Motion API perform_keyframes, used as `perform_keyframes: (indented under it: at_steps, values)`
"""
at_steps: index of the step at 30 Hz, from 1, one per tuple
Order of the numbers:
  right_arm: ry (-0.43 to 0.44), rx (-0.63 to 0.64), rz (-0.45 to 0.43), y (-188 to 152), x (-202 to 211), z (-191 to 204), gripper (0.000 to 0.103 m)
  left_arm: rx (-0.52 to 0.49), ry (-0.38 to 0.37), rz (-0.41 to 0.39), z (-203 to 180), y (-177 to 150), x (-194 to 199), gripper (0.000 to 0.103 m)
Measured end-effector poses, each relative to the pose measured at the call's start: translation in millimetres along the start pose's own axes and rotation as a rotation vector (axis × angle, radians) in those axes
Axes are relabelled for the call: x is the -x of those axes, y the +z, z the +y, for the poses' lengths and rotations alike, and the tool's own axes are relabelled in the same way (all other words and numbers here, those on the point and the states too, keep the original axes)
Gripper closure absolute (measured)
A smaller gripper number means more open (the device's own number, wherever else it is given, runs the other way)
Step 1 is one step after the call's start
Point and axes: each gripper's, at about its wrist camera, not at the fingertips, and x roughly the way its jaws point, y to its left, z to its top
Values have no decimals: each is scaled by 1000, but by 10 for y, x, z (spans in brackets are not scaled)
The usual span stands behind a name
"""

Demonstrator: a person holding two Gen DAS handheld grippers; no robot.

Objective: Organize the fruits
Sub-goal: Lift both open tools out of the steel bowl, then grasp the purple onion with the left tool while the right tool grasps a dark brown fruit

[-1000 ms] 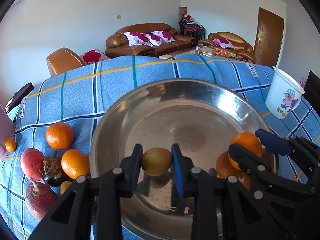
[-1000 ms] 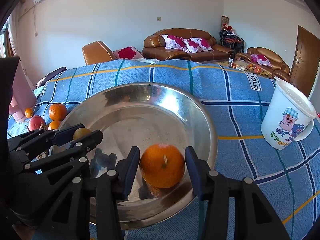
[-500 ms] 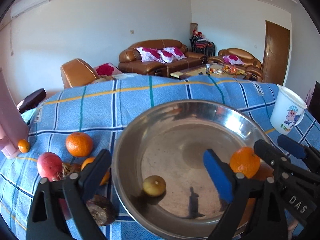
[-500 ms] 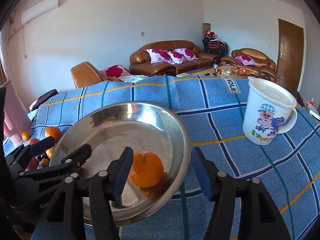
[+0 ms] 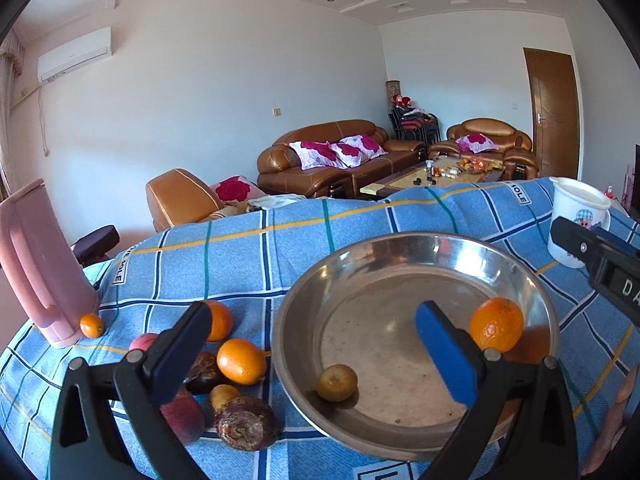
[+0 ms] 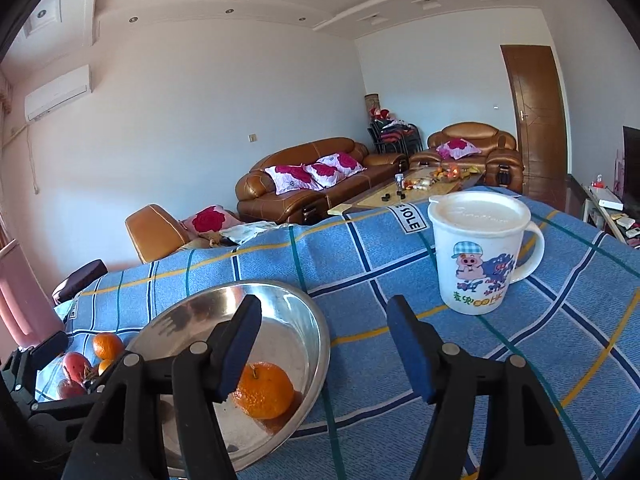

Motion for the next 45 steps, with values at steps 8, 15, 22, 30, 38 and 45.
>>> perform_keyframes:
  at_steps: [8, 15, 22, 30, 38, 45]
  values:
    - [-22, 14, -7, -45, 99, 90, 36, 16, -6, 6, 161, -84, 112, 0]
    - [-15, -9, 4, -142, 223, 184, 36, 47, -12, 39, 362, -161, 143, 0]
    - [9, 17, 17, -231, 310, 430, 36, 40, 0, 51, 504, -218, 189, 0]
    - [49, 26, 64, -330, 336, 711, 36, 46, 12, 80, 763, -289, 199, 0]
    - [128, 75, 120, -463, 331, 1136, 36, 57, 63, 128, 1217, -390, 147, 0]
    - [234, 156, 200, -613, 312, 1626, 36, 107, 160, 180, 1862, -476, -13, 0]
